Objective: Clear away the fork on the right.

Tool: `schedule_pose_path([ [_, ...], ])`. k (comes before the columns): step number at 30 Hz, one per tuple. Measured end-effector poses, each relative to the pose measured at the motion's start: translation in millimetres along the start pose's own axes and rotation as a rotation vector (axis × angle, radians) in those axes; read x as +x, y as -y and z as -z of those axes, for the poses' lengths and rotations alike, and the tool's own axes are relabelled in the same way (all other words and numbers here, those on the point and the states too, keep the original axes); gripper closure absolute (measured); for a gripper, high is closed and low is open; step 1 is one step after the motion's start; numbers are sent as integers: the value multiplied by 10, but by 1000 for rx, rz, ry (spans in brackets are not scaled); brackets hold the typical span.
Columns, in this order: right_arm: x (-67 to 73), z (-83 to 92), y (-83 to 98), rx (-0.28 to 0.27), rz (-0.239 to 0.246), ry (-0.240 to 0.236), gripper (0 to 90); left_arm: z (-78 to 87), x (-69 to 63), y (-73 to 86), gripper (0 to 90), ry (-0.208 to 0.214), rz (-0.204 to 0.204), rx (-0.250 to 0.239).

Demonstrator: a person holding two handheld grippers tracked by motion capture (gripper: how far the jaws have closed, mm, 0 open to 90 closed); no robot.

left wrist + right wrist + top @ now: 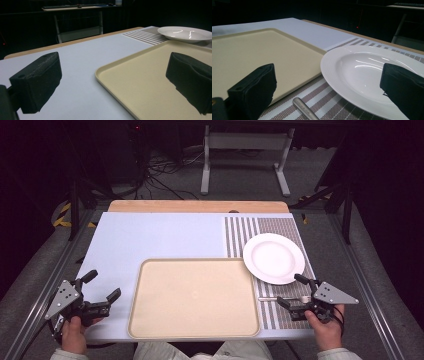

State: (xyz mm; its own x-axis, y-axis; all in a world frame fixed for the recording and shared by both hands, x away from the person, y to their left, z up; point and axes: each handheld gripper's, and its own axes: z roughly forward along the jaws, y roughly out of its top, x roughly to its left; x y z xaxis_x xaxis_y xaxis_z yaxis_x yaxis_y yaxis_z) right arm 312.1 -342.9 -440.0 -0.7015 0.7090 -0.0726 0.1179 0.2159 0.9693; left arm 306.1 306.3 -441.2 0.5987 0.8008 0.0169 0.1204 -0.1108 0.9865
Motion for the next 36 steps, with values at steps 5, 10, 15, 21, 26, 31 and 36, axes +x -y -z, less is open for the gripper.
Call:
schedule_pose_path([
  [5, 6, 7, -11, 0, 3, 5, 12, 13, 2, -9, 10, -1, 3, -8],
  [10, 3, 8, -7, 0, -1, 3, 10, 13, 0, -16, 10, 2, 3, -6],
  [15, -2, 5, -3, 0, -6, 5, 10, 9, 2, -13, 10, 0, 6, -8],
  [21, 1, 6, -13, 7, -14, -8, 10, 20, -8, -15, 10, 13, -3, -4],
  [26, 0, -3, -16, 3, -27, -9, 10, 36, 1, -23, 10, 9, 1, -9],
  [31, -8, -3, -53, 10, -40, -12, 14, 24, -7, -18, 10, 13, -4, -6],
  [36, -70, -23, -176, 33, -26, -9, 14, 27, 1, -13, 10, 12, 4, -7],
])
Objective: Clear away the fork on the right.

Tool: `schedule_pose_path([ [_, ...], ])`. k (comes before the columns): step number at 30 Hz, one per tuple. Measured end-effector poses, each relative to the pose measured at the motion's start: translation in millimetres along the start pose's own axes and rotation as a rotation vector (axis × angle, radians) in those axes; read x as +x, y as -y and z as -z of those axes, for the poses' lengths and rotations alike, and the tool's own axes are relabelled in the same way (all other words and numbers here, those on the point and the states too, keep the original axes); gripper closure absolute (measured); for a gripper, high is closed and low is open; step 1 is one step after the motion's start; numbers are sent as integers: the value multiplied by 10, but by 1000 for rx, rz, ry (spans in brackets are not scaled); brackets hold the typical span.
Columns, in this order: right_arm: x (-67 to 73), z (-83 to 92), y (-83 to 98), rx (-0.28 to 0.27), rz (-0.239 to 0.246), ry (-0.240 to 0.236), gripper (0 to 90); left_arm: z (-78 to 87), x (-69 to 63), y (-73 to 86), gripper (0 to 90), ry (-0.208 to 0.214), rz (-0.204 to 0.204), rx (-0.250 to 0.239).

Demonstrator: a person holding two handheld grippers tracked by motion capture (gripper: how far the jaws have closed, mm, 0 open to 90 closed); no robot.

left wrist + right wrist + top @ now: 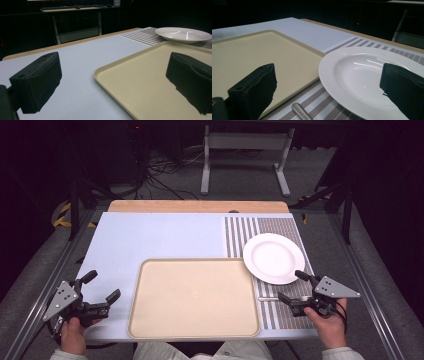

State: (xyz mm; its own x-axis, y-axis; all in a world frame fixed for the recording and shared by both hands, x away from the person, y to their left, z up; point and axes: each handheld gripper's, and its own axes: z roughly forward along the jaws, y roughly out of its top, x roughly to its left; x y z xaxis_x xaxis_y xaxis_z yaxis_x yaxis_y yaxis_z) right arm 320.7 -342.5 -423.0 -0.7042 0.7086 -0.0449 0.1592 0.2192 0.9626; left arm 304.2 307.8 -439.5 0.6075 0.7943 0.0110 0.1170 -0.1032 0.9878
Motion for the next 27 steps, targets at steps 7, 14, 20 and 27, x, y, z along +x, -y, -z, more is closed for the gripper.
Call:
schedule_pose_path([
  [7, -94, -40, -212, 61, -9, -46, 11, 1, -4, 1, 10, 0, -2, 0],
  [14, -155, -73, -484, 320, 120, -102, 91, 1, -10, 4, 10, 1, 1, -2],
  [20, -182, -76, -660, 449, 181, -137, 96, -3, -12, 4, 10, -1, 0, 5],
  [27, -206, -123, -764, 665, 258, -188, 108, -5, -6, 5, 10, -5, 0, 15],
])
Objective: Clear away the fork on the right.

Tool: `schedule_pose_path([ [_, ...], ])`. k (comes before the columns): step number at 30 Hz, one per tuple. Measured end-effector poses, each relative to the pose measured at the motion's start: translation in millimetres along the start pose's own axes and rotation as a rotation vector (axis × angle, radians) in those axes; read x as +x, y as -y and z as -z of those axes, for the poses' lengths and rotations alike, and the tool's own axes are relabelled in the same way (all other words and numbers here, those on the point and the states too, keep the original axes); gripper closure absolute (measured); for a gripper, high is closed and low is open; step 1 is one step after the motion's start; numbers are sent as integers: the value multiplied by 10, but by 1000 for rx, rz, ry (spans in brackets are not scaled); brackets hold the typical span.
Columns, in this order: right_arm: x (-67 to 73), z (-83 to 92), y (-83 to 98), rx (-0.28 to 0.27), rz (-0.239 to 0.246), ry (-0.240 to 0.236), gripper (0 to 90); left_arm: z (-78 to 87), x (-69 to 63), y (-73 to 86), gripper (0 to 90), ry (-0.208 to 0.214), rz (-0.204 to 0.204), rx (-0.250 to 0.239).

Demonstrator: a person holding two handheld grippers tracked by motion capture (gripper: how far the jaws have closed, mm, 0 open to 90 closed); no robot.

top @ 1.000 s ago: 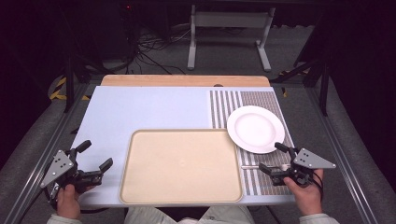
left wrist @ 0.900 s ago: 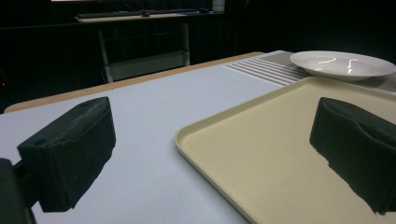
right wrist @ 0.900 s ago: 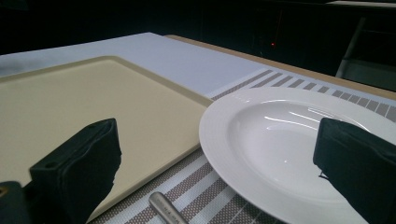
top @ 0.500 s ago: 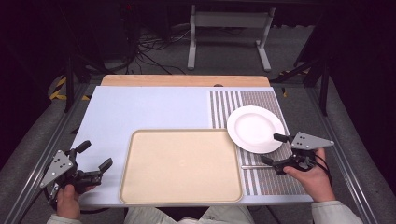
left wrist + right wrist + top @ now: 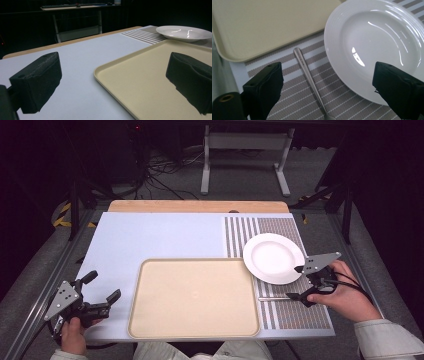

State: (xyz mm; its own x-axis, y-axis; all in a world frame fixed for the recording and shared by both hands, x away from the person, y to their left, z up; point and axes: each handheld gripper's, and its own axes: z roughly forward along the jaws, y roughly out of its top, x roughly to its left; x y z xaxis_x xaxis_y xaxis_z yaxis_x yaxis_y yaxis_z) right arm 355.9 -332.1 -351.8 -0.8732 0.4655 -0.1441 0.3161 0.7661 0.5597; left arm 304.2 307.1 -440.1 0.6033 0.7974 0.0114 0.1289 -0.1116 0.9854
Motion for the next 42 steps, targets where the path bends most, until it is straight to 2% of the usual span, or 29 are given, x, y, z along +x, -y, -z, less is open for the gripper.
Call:
schedule_pose_path([
  [3, -9, -1, -41, 62, 30, -5, 107, -6, -2, 2, 10, -1, 0, -4],
  [4, -13, -3, -60, 90, 54, -10, 107, -8, -2, 3, 10, -2, 1, -3],
  [7, -13, -13, -106, 140, 75, -27, 107, -11, -1, 4, 10, 0, 1, 0],
  [9, -15, -19, -114, 152, 80, -30, 108, -11, -2, 4, 10, 0, 2, -1],
  [10, -30, -35, -136, 200, 93, -41, 111, -11, -1, 2, 10, 2, 1, -2],
  [11, -30, -35, -136, 200, 93, -41, 111, -12, -1, 3, 10, 1, 1, -2],
  [15, -52, -74, -161, 272, 110, -49, 117, -15, -1, 5, 10, -1, 3, 1],
  [19, -47, -95, -182, 299, 128, -64, 129, -15, -1, 5, 10, 2, 2, 1],
  [20, -42, -107, -189, 328, 142, -71, 135, -20, -3, 7, 10, 4, 2, 2],
  [26, -58, -161, -182, 393, 158, -56, 139, -23, -13, 4, 10, 7, -2, 4],
  [30, -55, -228, -179, 468, 174, -43, 144, -26, -2, 10, 10, 6, 1, 7],
  [32, -50, -252, -183, 483, 177, -48, 147, -26, -7, 8, 10, 6, 0, 5],
  [39, -29, -363, -171, 481, 192, -72, 206, -22, -4, 7, 10, 5, 0, 3],
  [42, -11, -431, -136, 482, 196, -98, 227, -21, -4, 8, 10, 3, 1, 3],
])
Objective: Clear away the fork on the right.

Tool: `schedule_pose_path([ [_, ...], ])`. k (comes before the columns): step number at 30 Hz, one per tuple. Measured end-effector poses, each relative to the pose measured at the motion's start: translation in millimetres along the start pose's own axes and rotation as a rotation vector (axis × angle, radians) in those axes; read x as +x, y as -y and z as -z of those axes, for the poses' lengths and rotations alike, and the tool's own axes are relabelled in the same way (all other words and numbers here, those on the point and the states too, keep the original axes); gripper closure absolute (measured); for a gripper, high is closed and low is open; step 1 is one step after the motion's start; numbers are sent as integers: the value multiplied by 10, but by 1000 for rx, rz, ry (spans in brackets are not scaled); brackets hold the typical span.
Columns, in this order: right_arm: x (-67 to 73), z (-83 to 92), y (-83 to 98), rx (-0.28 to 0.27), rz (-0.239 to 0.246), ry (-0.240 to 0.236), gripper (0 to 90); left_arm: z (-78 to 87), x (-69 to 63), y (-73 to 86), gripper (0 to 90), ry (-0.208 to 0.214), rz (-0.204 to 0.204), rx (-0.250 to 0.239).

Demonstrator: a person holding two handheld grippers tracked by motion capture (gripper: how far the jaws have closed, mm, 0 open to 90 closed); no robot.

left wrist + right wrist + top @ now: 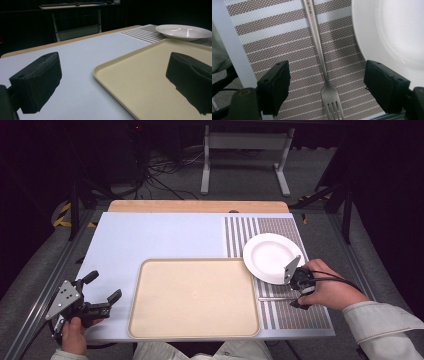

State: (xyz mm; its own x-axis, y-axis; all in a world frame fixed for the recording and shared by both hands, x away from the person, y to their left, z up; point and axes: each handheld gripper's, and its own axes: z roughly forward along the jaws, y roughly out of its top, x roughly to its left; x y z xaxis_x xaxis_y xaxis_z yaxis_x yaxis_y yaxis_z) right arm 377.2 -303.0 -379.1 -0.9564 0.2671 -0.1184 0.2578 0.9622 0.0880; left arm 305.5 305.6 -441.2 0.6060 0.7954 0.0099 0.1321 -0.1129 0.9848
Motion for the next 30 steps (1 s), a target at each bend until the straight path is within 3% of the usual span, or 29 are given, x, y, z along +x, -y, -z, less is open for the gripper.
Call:
schedule_pose_path([
  [10, 20, -204, 10, 39, 8, -59, 261, -6, -3, -1, 10, 4, -1, 1],
  [20, -4, -330, 30, 33, 22, -97, 316, -8, -5, 0, 10, 0, -2, 6],
  [21, -21, -343, 33, 25, 26, -84, 329, -9, -7, 0, 10, 0, -3, 6],
  [25, -71, -341, 37, 24, 51, -82, 454, -14, -10, 3, 10, -4, -3, 3],
  [30, -101, -352, 28, 22, 100, -93, 672, -14, -8, 3, 10, -6, -4, 8],
])
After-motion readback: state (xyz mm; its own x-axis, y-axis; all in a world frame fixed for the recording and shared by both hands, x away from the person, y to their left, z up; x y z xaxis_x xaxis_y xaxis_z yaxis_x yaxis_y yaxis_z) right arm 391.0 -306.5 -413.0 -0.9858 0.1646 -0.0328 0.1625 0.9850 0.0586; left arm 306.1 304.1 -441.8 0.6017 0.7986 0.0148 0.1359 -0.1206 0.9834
